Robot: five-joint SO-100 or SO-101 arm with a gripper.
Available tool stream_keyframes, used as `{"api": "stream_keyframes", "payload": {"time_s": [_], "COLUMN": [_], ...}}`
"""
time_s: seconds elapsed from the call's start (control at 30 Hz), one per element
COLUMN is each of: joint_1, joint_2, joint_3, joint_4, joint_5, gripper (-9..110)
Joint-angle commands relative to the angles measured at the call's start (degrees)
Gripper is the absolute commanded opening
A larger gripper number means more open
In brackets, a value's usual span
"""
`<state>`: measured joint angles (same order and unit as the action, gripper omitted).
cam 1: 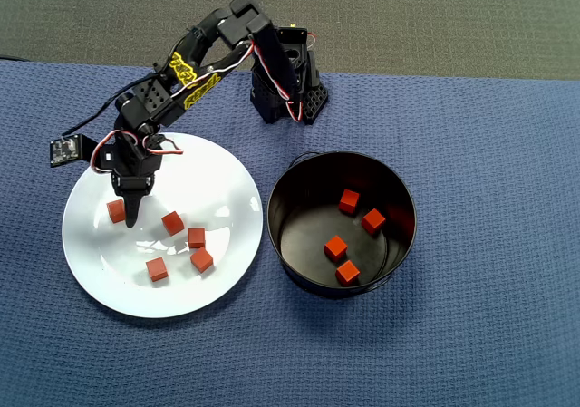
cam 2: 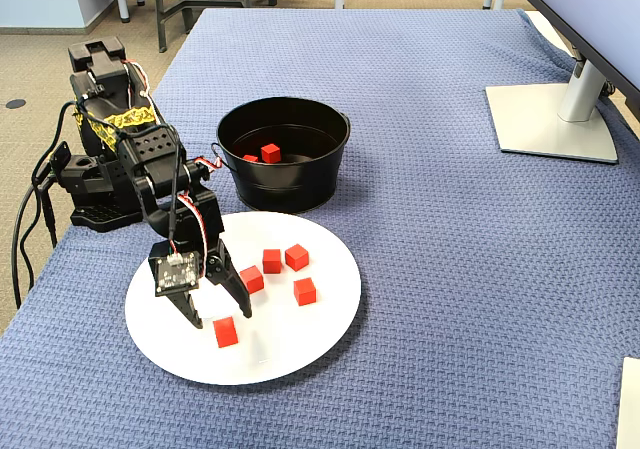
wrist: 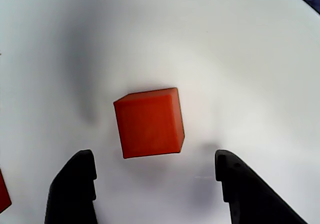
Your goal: Pick up the red cubes from the white plate and place them in the black recipient
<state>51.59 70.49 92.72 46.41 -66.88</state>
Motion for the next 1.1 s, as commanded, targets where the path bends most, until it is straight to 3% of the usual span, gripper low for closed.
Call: {"api": "stream_keyframes", "payload": {"time_s": [0.0, 0.43, 0.87, 1.07], "joint_1": [-0.9, -2.3, -2.5, -2.2], "joint_2": [-0.6, -7.7, -8.9, -9.2], "joint_3": [-6.2, -19.7, -20.4, -20.3], "joint_4": [1.8, 9.6, 10.3, 10.1], "joint_5": [1.1, 4.6, 4.0, 3.4], "gripper": [22, 20, 18, 8]}}
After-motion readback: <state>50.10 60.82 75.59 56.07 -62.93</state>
